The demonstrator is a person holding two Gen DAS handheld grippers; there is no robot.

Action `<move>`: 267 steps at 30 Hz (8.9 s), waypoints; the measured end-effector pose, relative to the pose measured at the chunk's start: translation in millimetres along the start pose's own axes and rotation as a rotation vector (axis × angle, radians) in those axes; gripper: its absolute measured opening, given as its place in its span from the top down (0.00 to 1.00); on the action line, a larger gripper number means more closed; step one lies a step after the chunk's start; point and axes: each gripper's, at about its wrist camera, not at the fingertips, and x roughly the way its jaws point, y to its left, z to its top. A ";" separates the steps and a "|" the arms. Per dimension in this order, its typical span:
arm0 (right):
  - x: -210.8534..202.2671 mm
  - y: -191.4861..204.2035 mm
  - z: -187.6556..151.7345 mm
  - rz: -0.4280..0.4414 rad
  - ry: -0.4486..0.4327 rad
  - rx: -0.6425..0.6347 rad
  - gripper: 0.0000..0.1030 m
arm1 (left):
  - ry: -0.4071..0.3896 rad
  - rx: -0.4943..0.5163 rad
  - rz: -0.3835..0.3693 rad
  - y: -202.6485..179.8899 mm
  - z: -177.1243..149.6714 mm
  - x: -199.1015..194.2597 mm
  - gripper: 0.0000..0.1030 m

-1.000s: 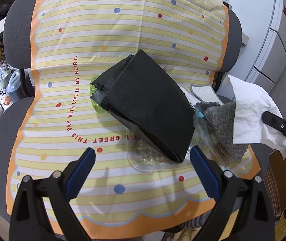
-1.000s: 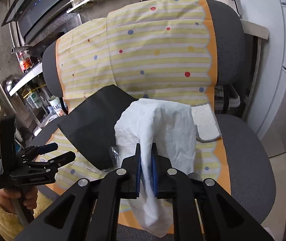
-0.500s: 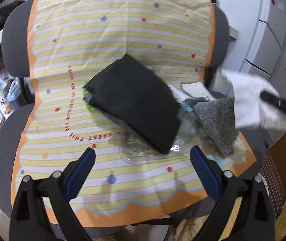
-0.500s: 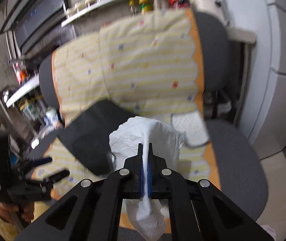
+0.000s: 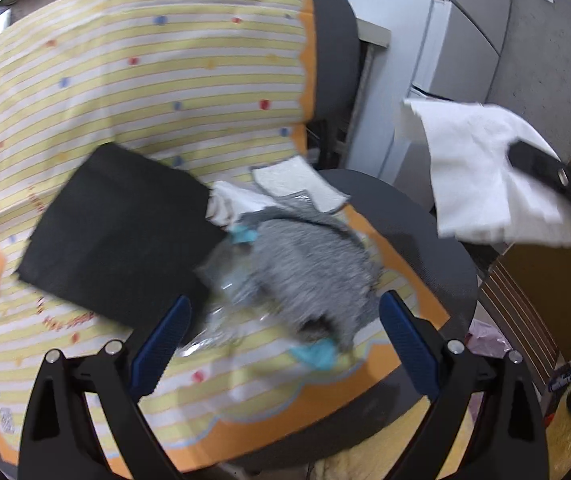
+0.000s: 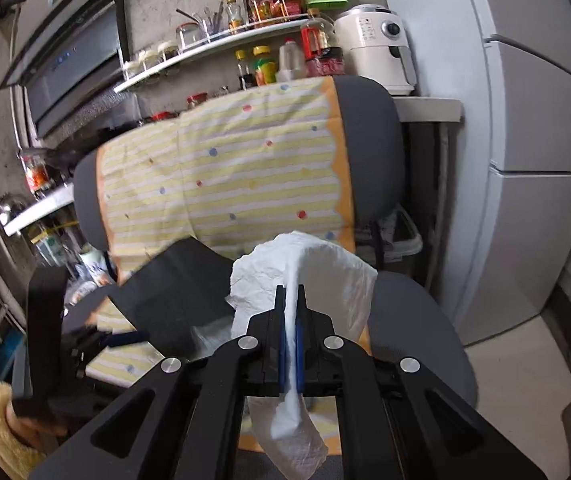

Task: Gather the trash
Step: 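Grasp the grey cloth with the left tool while the right tool holds the tissue, then carry the grey cloth and white tissue over to the pink-lined bin, then open the right tool to drop the tissue while the left tool drops the grey cloth, then return both tools to the chair above the remaining trash, then grasp the clear plastic wrapper with the right tool and lift it, then grasp the black pouch with the left tool while the right tool holds the wrapper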

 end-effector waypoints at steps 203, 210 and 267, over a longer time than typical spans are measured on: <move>124.5 62.9 -71.5 -0.107 0.329 -0.061 0.80 | -0.016 -0.252 0.246 121.0 -92.8 -39.9 0.33; 67.5 44.9 -36.4 -0.093 0.215 0.003 0.93 | -0.031 -0.243 0.254 117.3 -88.8 -44.1 0.33; 98.4 61.3 -75.4 -0.013 0.289 -0.123 0.96 | -0.139 -0.493 -0.185 201.7 -23.8 29.2 0.58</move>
